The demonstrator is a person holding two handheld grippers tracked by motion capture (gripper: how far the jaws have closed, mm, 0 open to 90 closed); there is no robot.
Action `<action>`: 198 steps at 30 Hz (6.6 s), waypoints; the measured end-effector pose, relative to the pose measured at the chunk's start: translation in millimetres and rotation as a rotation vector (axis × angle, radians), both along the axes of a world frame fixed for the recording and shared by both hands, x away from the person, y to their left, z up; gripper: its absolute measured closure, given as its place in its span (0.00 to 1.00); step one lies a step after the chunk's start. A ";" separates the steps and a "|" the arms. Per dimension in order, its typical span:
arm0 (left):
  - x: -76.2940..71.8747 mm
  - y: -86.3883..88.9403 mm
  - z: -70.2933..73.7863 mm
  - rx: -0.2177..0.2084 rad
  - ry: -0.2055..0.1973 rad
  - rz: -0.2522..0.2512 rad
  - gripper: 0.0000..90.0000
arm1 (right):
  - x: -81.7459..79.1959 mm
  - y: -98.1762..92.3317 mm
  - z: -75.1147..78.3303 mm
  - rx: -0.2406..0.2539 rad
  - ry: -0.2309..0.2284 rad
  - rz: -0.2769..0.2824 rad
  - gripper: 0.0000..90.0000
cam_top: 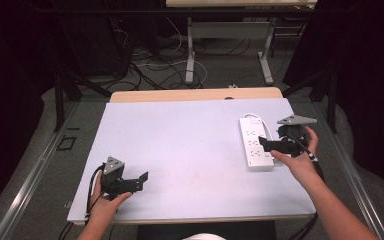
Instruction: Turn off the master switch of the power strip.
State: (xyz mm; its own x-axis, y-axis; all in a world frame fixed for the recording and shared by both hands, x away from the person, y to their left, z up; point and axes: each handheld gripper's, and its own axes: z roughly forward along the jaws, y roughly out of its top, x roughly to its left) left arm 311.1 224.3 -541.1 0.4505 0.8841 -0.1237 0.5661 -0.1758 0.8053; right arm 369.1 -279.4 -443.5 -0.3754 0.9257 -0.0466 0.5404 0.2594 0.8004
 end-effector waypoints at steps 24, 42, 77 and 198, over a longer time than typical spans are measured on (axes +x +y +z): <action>0.0 1.0 0.4 -0.002 -0.007 0.008 0.02 | 34.3 -2.5 24.4 -0.033 0.055 0.005 0.20; 0.1 2.1 0.6 -0.004 -0.007 0.012 0.03 | 64.2 8.0 31.3 -0.035 0.048 -0.011 0.24; 0.3 3.6 -0.4 -0.008 -0.004 0.017 0.03 | 122.2 11.0 7.0 -0.013 0.091 -0.105 0.40; -6.6 10.8 -0.5 -0.008 0.003 0.060 0.05 | 169.8 4.9 -58.8 -0.027 0.264 -0.206 0.87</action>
State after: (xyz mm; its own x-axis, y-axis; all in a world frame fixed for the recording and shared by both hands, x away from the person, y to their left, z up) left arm 304.5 235.2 -541.6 0.3964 0.9085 -0.1321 0.5776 -0.1350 0.8051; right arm 539.0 -274.4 -502.3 -0.1826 0.9832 0.0013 0.7713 0.1425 0.6203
